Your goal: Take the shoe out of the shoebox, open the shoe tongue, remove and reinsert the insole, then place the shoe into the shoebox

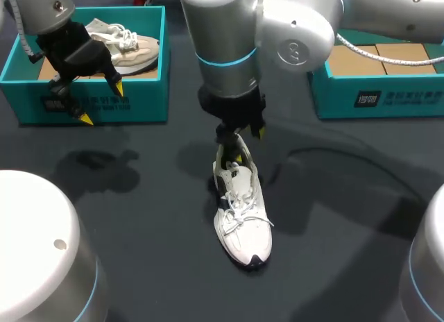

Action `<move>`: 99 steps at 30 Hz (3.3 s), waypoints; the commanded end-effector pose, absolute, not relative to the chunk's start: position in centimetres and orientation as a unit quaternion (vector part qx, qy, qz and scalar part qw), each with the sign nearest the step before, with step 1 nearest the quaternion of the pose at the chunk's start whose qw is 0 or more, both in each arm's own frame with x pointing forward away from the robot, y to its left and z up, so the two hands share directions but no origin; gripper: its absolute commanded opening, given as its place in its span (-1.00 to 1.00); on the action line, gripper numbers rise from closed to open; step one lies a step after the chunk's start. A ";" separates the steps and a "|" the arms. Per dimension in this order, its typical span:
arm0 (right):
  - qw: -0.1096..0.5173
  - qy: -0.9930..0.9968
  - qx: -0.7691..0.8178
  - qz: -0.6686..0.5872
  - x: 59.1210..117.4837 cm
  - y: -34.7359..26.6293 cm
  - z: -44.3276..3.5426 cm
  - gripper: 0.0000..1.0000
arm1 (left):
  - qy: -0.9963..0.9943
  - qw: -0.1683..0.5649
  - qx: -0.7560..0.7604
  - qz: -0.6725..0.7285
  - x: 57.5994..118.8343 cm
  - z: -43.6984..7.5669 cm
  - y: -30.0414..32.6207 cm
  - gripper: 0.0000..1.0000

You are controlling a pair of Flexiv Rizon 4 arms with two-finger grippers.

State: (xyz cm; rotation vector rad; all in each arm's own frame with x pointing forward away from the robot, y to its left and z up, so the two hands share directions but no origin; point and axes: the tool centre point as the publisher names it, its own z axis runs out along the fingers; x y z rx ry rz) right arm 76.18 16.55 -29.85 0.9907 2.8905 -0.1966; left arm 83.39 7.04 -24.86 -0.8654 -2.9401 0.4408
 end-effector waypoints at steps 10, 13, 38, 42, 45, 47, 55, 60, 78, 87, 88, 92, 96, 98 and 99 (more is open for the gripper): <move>0.049 0.996 -0.004 -0.077 77.2 16.2 -27.7 1.00 | -0.950 0.022 -0.279 0.141 83.3 -24.8 7.1 1.00; 0.054 0.994 -0.068 -0.071 77.2 15.9 -27.3 1.00 | -0.950 0.022 -0.279 0.141 83.3 -24.8 7.1 1.00; 0.017 1.000 -0.001 0.010 82.2 18.5 -29.5 1.00 | -0.950 0.022 -0.279 0.141 83.3 -24.8 7.1 1.00; 0.017 1.000 -0.001 0.010 82.2 18.5 -29.5 1.00 | -0.950 0.022 -0.279 0.141 83.3 -24.8 7.1 1.00; 0.017 1.000 -0.001 0.010 82.2 18.5 -29.5 1.00 | -0.950 0.022 -0.279 0.141 83.3 -24.8 7.1 1.00; 0.012 1.000 -0.005 0.005 82.7 18.8 -30.5 1.00 | -0.950 0.022 -0.279 0.141 83.3 -24.8 7.1 1.00; 0.009 1.000 -0.013 0.026 83.5 18.9 -33.2 1.00 | -0.950 0.022 -0.279 0.141 83.3 -24.8 7.1 1.00; 0.010 1.000 -0.013 0.021 84.1 19.1 -34.6 1.00 | -0.950 0.022 -0.279 0.141 83.3 -24.8 7.1 1.00; -0.005 1.000 0.002 0.025 83.9 19.4 -37.6 0.61 | -0.950 0.022 -0.279 0.141 83.3 -24.8 7.1 1.00; -0.012 0.999 0.013 0.027 83.5 19.0 -38.6 0.40 | -0.950 0.022 -0.279 0.141 83.3 -24.8 7.1 1.00; -0.013 0.999 0.015 0.026 83.4 19.0 -38.6 0.26 | -0.950 0.022 -0.279 0.141 83.3 -24.8 7.1 1.00; -0.014 0.999 0.016 0.023 83.3 19.0 -38.8 -0.12 | -0.950 0.022 -0.279 0.141 83.3 -24.8 7.1 1.00; -0.015 0.999 0.017 0.022 83.3 19.0 -38.9 -0.69 | -0.950 0.022 -0.279 0.141 83.3 -24.8 7.1 1.00; -0.015 0.999 0.017 0.022 83.2 19.1 -38.8 -1.00 | -0.950 0.022 -0.279 0.141 83.3 -24.8 7.1 1.00; -0.014 1.000 0.018 0.020 83.1 19.1 -38.8 -1.00 | -0.950 0.022 -0.279 0.141 83.3 -24.8 7.1 1.00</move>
